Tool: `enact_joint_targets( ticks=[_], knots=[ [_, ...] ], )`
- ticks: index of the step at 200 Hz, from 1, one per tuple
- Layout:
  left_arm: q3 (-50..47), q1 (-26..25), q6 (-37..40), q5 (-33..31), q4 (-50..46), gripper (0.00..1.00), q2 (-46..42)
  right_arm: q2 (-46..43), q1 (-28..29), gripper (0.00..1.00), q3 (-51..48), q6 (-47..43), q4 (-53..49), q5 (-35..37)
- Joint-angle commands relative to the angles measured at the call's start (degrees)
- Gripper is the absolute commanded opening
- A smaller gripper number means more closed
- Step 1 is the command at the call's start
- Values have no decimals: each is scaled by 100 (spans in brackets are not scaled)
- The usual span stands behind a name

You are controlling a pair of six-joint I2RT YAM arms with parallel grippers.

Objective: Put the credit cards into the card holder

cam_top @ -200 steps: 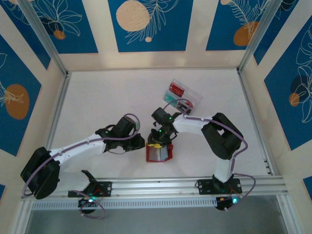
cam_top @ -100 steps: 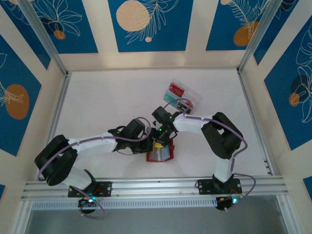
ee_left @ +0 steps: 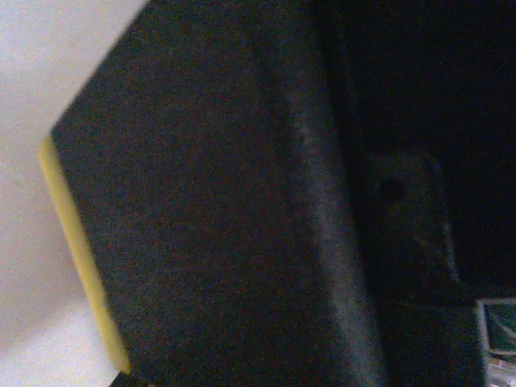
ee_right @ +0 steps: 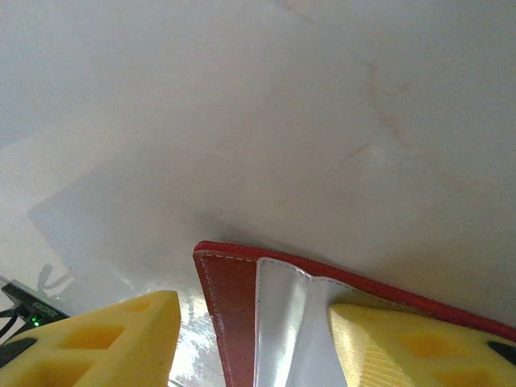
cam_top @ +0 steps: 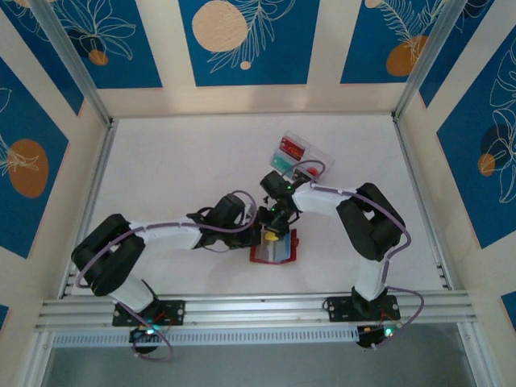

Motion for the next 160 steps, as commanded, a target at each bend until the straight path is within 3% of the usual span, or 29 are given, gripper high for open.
enact_joint_targets(
  ticks=[1,58,98,129,160],
  knots=[
    [-620,-240,-177,-14,504,0,369,160,192,57,65,126,156,-467],
    [-1290,-248,-120,-802,594,0,-910,250,121,57,12,131,96,-450],
    [-1188,-304,140,-1015,382,0,-1406,280,118,57,20,133,76,-458],
    [-800,-530,408,-1050,195,0,-1192,329,125,57,52,152,55,-510],
    [-822,-669,330,-1033,676,0,-659,400,112,57,199,155,-88,-538]
  ],
)
